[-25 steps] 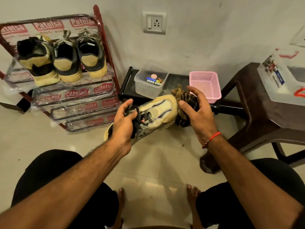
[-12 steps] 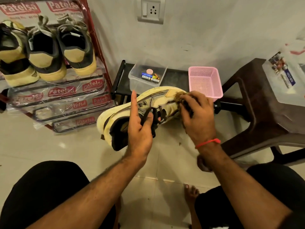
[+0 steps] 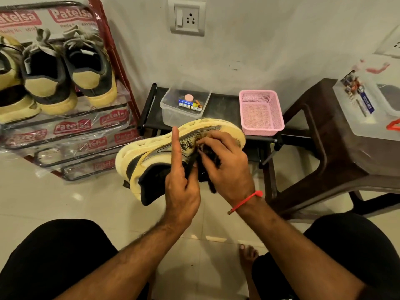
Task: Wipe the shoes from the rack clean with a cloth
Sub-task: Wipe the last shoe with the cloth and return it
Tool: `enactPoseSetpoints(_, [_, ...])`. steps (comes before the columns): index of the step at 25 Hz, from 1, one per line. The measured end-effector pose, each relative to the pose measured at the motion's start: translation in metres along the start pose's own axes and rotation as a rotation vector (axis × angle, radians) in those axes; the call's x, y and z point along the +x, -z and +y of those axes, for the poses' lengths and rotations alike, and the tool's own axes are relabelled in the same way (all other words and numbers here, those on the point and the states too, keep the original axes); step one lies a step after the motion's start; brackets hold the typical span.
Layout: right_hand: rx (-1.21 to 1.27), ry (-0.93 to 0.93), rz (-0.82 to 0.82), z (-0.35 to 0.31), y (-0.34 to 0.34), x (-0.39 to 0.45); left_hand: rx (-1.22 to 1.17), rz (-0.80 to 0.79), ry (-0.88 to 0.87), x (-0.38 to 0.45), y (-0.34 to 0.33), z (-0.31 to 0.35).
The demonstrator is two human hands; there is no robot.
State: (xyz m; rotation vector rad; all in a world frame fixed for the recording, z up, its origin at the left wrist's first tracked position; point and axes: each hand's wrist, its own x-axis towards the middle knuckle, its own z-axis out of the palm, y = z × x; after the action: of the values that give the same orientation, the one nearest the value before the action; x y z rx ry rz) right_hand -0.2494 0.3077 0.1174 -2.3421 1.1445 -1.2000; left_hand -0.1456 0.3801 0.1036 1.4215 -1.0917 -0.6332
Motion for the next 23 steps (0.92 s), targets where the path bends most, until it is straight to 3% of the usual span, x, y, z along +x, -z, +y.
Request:
enactPoseSetpoints(4, [-0.087, -0.248, 0.113, 0.040, 0.026, 0.023, 0.087, -0.077, -0.059, -0.007, 0.002, -0.001])
enactPoseSetpoints(5, [-0.078, -0.252, 0.106, 0.034, 0.024, 0.022, 0.108, -0.079, -0.072, -0.009, 0.003, -0.002])
enactPoseSetpoints(8, [-0.031, -0.034, -0.044, 0.002, 0.009, 0.008, 0.116, -0.053, -0.093, -0.007, 0.005, -0.006])
enactPoseSetpoints(12, [-0.083, -0.319, 0.013, 0.039, 0.036, 0.030, 0.254, -0.119, -0.164, -0.012, 0.006, -0.012])
enactPoseSetpoints(16, [0.001, -0.098, -0.080, 0.007, 0.021, 0.014, 0.235, -0.107, -0.167, -0.008, 0.010, -0.016])
enactPoseSetpoints(19, [-0.029, -0.243, -0.043, 0.024, 0.024, 0.019, 0.238, -0.123, -0.149, -0.008, 0.010, -0.017])
enactPoseSetpoints(23, [0.011, -0.113, -0.122, 0.009, 0.016, 0.010, 0.200, -0.106, -0.146, -0.006, 0.011, -0.019])
